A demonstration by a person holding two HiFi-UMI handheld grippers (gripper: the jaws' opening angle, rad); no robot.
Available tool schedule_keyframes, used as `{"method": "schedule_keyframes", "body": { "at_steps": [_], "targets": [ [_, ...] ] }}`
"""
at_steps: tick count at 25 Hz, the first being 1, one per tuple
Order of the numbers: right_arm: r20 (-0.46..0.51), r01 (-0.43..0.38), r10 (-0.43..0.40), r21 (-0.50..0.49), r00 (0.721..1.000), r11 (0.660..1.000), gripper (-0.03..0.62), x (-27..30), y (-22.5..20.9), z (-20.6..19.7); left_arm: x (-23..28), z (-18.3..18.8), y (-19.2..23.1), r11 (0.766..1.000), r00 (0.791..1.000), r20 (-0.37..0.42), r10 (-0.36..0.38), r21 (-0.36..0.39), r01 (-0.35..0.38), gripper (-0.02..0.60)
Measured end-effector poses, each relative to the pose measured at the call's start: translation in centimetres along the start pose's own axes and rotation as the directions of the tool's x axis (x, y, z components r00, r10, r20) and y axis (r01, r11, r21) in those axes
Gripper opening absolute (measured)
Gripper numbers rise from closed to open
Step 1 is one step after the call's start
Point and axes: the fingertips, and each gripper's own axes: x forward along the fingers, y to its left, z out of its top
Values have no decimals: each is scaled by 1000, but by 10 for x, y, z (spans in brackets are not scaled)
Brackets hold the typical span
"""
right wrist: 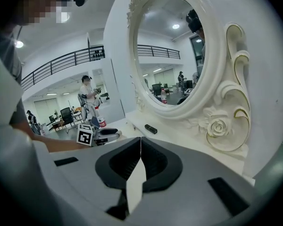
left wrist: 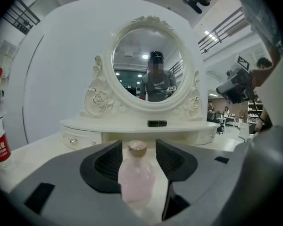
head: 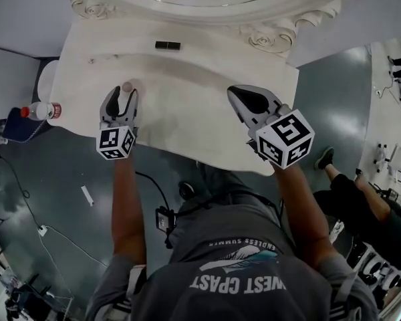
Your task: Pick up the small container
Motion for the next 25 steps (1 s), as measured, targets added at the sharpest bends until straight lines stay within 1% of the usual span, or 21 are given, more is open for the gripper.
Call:
{"method": "schedule_keyframes", "body": {
  "at_steps": [2,6,8,10,12,13,14,15,17,20,25],
  "targets": [
    [-3,0,0,3,1000,1000,26,2,-2,-2,8,-2,-1,1000,1000,-3,3,20,-3,239],
    [-7,2,-2,9,1000,1000,26,2,-3,-5,21,-6,-4,999,1000,-10,5,39,-5,239],
    [-10,5,-5,11,1000,1000,26,2,-4,-7,26,-10,-2,999,999,-18,28,42,-27,238],
    [-12,10,-10,12,1000,1000,26,0,-5,-9,29,-14,4,997,997,-34,69,48,-67,236],
    [-13,17,-17,14,1000,1000,26,-2,-7,-10,33,-17,9,993,993,-50,106,58,-103,203],
    [-13,20,-20,15,1000,1000,26,-3,-7,-11,34,-17,10,992,992,-52,113,60,-110,199],
    [-13,22,-22,17,1000,1000,26,-4,-7,-11,35,-17,10,992,992,-51,114,63,-111,188],
    [-12,23,-23,17,1000,1000,26,-5,-6,-11,36,-17,9,992,992,-52,113,65,-110,160],
    [-11,23,-22,18,1000,1000,26,-7,-4,-11,35,-17,7,993,992,-62,108,63,-104,150],
    [-5,21,-21,16,1000,1000,26,-10,0,-10,30,-16,4,992,992,-82,95,90,-88,146],
    [10,18,-18,16,1000,1000,26,-14,9,-6,7,-2,-1,988,996,-64,68,144,-58,144]
  ]
}}
